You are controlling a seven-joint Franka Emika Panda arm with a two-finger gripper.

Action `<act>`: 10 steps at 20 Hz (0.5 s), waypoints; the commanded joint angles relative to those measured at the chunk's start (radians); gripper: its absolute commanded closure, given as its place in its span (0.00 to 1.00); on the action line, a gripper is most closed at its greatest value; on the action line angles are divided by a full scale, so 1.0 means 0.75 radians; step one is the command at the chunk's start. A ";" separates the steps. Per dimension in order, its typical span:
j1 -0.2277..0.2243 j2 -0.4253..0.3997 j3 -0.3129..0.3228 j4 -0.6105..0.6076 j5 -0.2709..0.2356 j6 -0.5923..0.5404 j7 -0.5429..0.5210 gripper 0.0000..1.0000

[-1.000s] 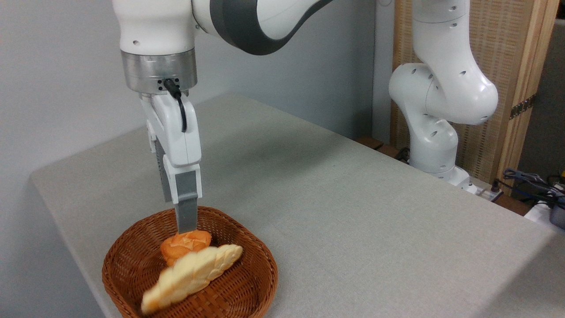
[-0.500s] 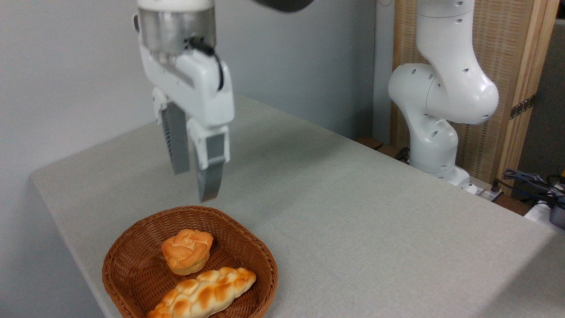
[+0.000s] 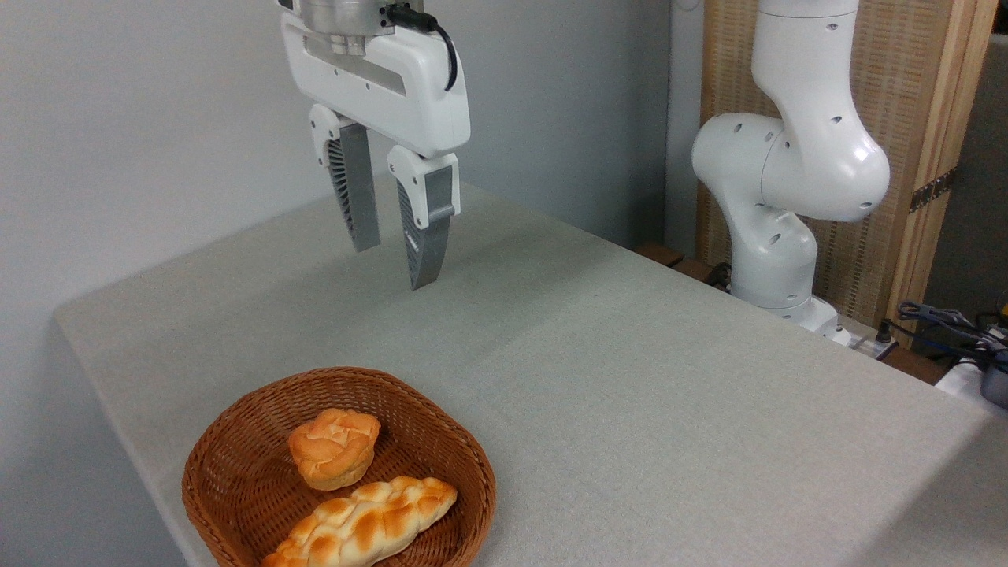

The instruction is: Put bread into the basket

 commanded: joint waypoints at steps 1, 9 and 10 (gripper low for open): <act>0.017 -0.012 -0.043 -0.039 -0.001 -0.028 -0.014 0.00; -0.033 0.001 0.057 -0.033 -0.001 -0.038 -0.012 0.00; -0.074 0.007 0.102 -0.031 -0.001 -0.036 -0.012 0.00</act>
